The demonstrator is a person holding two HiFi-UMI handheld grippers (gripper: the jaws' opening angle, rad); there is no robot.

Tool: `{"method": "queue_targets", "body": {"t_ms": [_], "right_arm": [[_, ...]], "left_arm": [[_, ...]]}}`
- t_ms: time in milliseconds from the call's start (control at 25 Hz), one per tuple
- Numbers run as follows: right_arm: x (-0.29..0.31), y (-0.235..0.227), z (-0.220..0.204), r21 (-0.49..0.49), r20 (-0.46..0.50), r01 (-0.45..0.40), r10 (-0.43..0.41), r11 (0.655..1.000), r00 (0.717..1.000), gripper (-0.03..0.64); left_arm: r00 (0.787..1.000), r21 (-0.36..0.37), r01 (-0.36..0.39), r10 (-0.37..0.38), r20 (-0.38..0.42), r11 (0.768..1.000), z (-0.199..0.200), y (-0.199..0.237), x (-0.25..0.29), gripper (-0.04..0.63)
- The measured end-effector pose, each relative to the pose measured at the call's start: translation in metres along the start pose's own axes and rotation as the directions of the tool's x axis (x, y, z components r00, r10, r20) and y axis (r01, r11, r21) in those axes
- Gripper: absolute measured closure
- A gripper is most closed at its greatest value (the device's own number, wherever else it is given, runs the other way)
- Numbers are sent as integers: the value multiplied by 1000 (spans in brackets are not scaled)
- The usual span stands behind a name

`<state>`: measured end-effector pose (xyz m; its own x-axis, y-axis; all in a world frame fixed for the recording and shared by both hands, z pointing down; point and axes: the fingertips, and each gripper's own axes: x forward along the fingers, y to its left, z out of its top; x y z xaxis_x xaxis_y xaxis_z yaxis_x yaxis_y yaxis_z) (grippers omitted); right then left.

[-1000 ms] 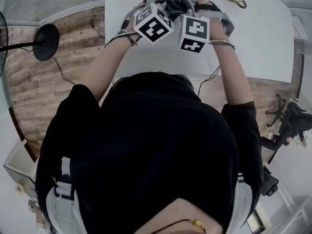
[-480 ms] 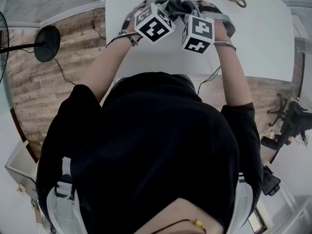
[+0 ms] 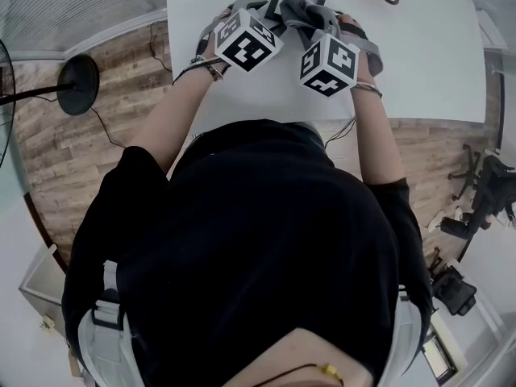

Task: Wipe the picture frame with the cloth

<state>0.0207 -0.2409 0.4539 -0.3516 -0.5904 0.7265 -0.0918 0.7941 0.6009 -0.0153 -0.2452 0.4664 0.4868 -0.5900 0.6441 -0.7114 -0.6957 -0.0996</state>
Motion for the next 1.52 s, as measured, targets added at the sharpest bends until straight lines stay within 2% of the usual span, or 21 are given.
{"method": "queue_targets", "body": {"t_ms": [280,360,560,920,1080,1240,1520], "right_arm": [[-18,-6,-5,204,46,78,-90,976,995,515],[-26,-10,-4,284,76,100,-126,954,989,515],[-41,-21,-3,474,141,117,-207,872,968,515],[-51,-23,-11,591,161,122,-265,797,951,515],[-60,-30,-8,646,203,124,-326,753,923,515],[-70,-34,-4,708,240,110,-384,698,892,515],[-86,-38,-3,791,296,70,-480,607,826,515]], "left_arm": [[1000,6,-2,2,7,1000,2,-1,-3,328],[1000,4,-6,5,8,1000,2,-2,-5,328],[1000,-13,-23,23,8,1000,0,0,-6,345],[994,-91,-34,43,99,995,0,-2,-20,368],[979,-153,-35,65,195,988,4,3,-33,376],[950,-190,-23,80,302,981,8,6,-47,394],[917,-100,-55,90,389,994,22,-4,-62,419]]}}
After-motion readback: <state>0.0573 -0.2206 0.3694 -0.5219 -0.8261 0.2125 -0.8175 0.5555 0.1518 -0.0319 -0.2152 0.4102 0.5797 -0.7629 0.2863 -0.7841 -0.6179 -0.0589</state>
